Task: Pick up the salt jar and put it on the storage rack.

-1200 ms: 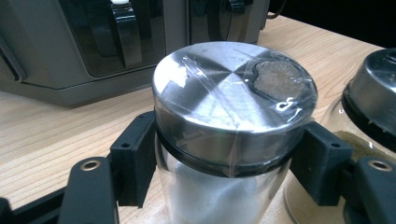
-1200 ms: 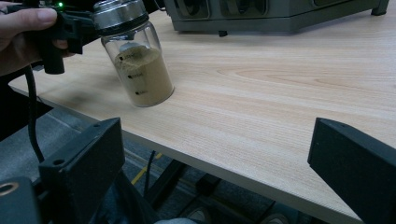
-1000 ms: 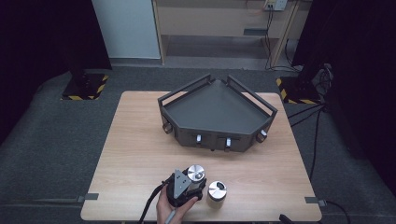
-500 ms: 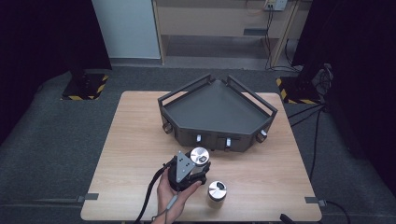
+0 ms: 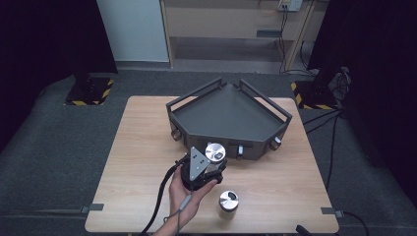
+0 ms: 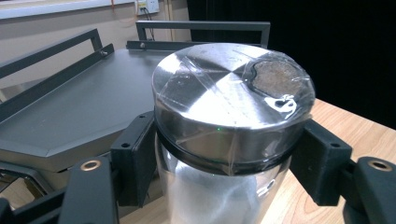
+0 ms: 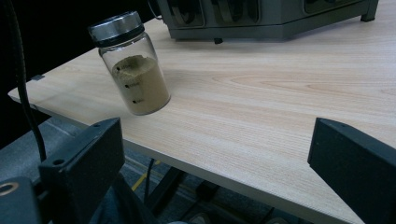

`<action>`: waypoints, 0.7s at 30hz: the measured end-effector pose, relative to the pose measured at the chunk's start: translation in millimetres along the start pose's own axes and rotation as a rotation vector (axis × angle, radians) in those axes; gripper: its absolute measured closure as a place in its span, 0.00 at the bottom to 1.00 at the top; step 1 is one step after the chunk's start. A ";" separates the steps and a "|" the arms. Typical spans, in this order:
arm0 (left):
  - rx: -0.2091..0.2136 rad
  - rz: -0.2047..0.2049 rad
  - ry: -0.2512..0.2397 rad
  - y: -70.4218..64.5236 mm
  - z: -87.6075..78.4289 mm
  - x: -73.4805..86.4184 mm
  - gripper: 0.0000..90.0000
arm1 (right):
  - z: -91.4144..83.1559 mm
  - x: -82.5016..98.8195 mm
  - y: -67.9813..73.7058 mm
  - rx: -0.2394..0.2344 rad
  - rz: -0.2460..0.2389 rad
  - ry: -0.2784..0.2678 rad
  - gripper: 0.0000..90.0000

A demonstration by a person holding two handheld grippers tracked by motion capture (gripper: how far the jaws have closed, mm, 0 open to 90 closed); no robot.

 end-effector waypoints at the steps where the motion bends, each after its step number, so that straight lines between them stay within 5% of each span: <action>1: -0.001 -0.004 0.003 0.1 0.3 -1.1 0.34 | 0.1 0.0 0.0 0.000 0.000 0.000 0.05; 12: -0.006 -0.020 0.023 10.2 4.0 -25.7 0.34 | -0.2 0.0 0.9 0.004 0.000 0.000 0.05; 21: -0.016 0.020 0.041 19.6 18.1 -49.4 0.34 | -0.1 0.4 0.0 0.007 0.000 0.002 0.05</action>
Point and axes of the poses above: each handheld gripper's, and its own axes: z roughly forward along the jaws, x roughly out of its underside, y roughly to its left, the point moved 1 cm from there along z, roughly forward along the jaws, and after that the axes turned 8 degrees about x, right-handed, at the moved point
